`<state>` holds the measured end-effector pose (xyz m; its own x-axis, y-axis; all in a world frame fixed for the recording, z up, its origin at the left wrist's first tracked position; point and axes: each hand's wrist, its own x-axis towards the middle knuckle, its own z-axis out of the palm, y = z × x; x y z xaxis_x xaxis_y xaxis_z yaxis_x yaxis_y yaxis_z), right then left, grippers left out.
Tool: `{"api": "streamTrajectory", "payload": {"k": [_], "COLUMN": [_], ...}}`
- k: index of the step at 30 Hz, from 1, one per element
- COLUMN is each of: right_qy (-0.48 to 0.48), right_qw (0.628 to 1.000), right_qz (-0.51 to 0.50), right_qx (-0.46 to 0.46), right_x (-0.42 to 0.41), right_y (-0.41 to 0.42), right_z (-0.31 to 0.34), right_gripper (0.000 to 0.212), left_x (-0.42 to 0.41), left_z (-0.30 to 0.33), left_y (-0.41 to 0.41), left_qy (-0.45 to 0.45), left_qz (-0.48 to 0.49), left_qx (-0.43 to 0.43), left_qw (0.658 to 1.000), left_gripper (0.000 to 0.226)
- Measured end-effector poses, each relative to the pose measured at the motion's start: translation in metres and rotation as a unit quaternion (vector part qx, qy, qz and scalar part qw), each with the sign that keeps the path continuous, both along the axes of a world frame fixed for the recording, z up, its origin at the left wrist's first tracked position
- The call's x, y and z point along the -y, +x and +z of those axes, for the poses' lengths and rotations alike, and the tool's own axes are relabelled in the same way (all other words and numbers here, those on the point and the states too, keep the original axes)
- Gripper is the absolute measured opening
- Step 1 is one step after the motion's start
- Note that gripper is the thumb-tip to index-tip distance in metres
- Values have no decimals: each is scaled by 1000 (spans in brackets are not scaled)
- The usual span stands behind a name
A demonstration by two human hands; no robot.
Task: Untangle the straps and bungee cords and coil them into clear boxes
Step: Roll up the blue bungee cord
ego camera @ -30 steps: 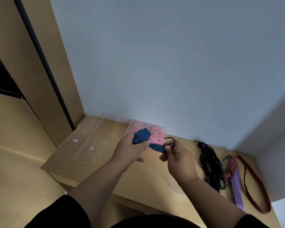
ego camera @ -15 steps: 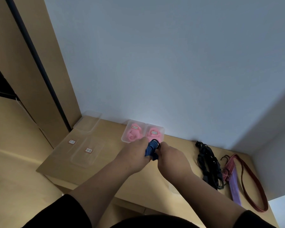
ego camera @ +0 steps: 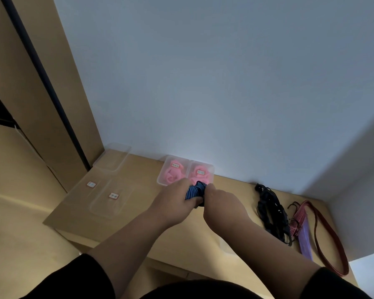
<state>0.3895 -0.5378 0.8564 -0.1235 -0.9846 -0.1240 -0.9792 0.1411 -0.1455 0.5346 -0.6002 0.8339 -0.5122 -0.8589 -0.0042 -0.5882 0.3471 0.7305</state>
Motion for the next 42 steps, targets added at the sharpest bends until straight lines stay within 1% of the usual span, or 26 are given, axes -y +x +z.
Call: {"api": "streamTrajectory", "payload": {"k": [1, 3, 5, 8, 12, 15, 16, 18, 20, 25, 28, 30, 32, 34, 35, 36, 38, 39, 40, 42], "right_qy": [1, 2, -6, -26, -32, -45, -47, -50, -56, -58, -54, -67, -96, -129, -140, -144, -130, -117, -105, -87], "right_qw": [1000, 1000, 1000, 999, 998, 996, 996, 996, 996, 997, 998, 997, 989, 966, 947, 919, 841, 803, 777, 752], "right_qz": [1, 3, 7, 19, 36, 49, 52, 58, 57, 46, 41, 41, 14, -41, -78, -116, -179, -204, -218, -231], "right_qx": [4, 17, 14, -19, -50, -52, -52, -49, -36, -25, -17, 20, 112, 219, 279, 348, 494, 548, 581, 611], "right_x": [0, 3, 7, 12, 8, 5, 4, 3, 4, 5, 2, 0, -3, -8, -11, -14, -19, -21, -24, -30], "right_y": [0, 1, -1, -2, 2, 2, 3, 4, 7, 11, 12, 11, 10, 9, 9, 9, 7, 5, 3, 0], "right_z": [-1, -3, 1, 7, 6, 1, 0, 1, 2, 6, 2, -4, -9, -15, -17, -20, -24, -25, -26, -29], "right_gripper": [16, 16, 16, 23, 28, 24, 23, 23, 23, 26, 28, 26, 21, 20, 20, 22, 30, 30, 28, 25], "left_x": [0, 2, 5, 9, 9, 11, 12, 14, 15, 17, 16, 16, 15, 14, 13, 11, 9, 8, 7, 5], "left_z": [0, 0, 2, 8, 12, 11, 10, 8, 7, 7, 1, -5, -8, -10, -10, -10, -11, -11, -11, -13], "left_y": [-1, 0, -1, -1, -2, 3, 5, 8, 9, 7, 8, 10, 11, 11, 10, 9, 6, 3, 1, -6], "left_qy": [34, 64, 88, 172, 295, 407, 415, 392, 383, 360, 330, 323, 330, 348, 359, 370, 391, 403, 416, 443], "left_qz": [11, 17, 12, 8, 15, 5, 4, 1, -5, 1, -7, -5, -2, -16, -27, -39, -64, -75, -83, -95], "left_qx": [-33, -56, -62, -112, -180, -244, -250, -246, -255, -301, -314, -319, -329, -339, -345, -349, -352, -354, -357, -356], "left_qw": [999, 996, 994, 979, 938, 880, 875, 887, 888, 883, 890, 891, 885, 874, 867, 860, 848, 841, 832, 817], "left_gripper": [16, 14, 20, 30, 34, 41, 43, 39, 35, 40, 25, 23, 23, 23, 24, 25, 26, 27, 27, 30]}}
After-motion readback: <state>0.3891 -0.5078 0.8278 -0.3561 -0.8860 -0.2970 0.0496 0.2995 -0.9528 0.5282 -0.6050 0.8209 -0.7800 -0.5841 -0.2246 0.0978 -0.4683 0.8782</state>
